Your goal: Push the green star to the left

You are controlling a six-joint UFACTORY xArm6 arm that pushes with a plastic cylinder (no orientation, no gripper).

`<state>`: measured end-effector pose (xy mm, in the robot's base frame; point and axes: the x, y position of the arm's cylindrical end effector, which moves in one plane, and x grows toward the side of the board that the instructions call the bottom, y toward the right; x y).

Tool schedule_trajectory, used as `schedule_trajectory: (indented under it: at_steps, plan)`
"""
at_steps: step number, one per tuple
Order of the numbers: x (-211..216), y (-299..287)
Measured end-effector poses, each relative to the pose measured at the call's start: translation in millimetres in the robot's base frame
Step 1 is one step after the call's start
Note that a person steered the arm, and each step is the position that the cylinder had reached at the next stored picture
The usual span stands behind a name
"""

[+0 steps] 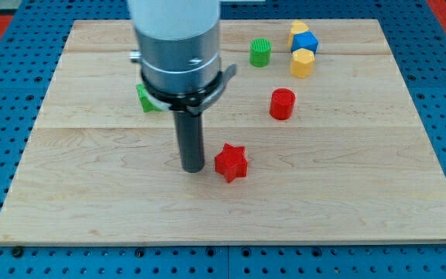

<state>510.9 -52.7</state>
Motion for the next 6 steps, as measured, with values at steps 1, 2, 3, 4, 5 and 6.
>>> schedule_trajectory:
  at_steps: [1, 2, 3, 4, 5, 6]
  plan:
    - [-55, 14]
    - [-107, 5]
    - [-113, -29]
    - [-144, -55]
    - [-152, -83]
    - [-132, -30]
